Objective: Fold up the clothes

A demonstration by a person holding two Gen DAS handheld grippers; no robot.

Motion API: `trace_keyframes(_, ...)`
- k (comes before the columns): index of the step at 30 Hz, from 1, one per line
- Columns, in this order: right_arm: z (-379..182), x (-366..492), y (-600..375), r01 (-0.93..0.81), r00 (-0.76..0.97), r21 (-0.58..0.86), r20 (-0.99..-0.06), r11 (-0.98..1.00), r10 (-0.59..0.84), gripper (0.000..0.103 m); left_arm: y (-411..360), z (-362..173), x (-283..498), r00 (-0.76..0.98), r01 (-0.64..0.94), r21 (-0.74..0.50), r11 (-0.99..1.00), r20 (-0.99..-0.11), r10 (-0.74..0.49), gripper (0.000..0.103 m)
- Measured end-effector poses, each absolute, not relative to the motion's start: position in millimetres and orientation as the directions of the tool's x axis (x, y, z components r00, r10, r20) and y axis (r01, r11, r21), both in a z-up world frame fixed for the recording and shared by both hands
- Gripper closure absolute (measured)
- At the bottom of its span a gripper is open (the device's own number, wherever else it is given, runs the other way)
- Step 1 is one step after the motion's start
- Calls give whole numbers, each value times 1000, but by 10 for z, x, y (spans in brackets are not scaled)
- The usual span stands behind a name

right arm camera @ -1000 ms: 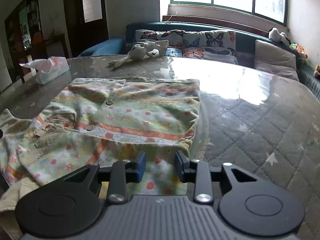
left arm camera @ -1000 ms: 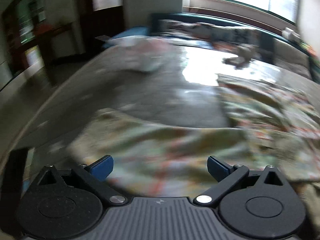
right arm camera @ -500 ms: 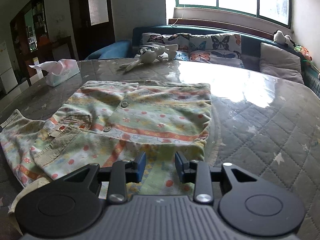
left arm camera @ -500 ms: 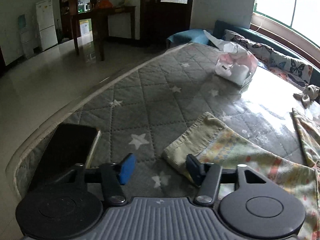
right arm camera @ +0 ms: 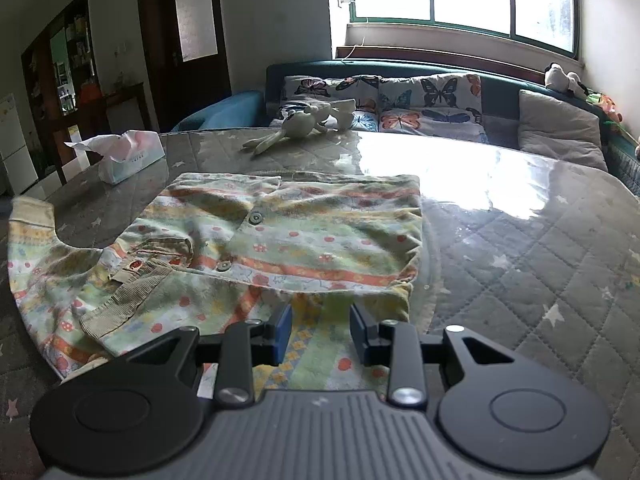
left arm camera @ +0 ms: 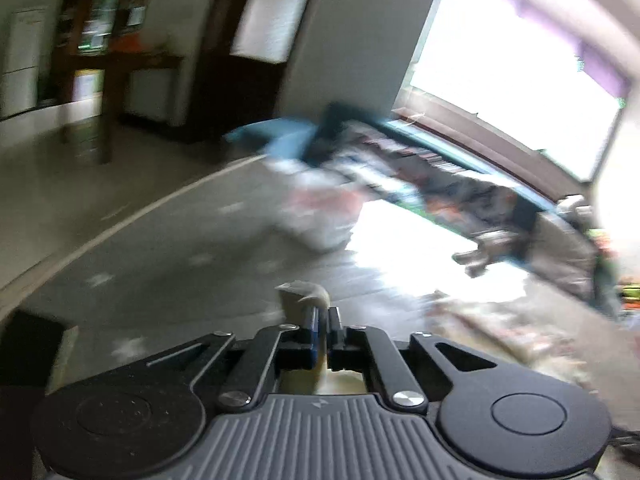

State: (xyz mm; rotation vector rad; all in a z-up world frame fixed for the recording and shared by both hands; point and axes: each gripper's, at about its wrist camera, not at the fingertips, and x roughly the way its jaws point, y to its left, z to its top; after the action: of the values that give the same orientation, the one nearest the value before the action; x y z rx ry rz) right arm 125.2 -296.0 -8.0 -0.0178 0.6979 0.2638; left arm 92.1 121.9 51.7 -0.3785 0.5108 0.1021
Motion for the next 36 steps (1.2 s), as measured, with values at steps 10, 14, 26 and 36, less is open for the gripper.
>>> trace_keyframes(10,-28,1194,-2985,-272,730,106,-625,956,277,71,299,790,1079,863,138,-283,949,-436,-256,100)
trace_keyframes(14,-17,1180,-2931,-311,721,107,-621,944,308,71,303,548,1055,849,79,-135,988,-510,-138,96)
trace_keyframes(26,-58,1241,-2722,-356,694,116,-631,927,345,71,701,-195,1155,786,-76,102,992,-606,123,57)
trace_keyframes(36,-80,1256,-2708,-350,690,114,-640,930,338,71,681,-351,1401,772,-41,123,991,-626,110,82)
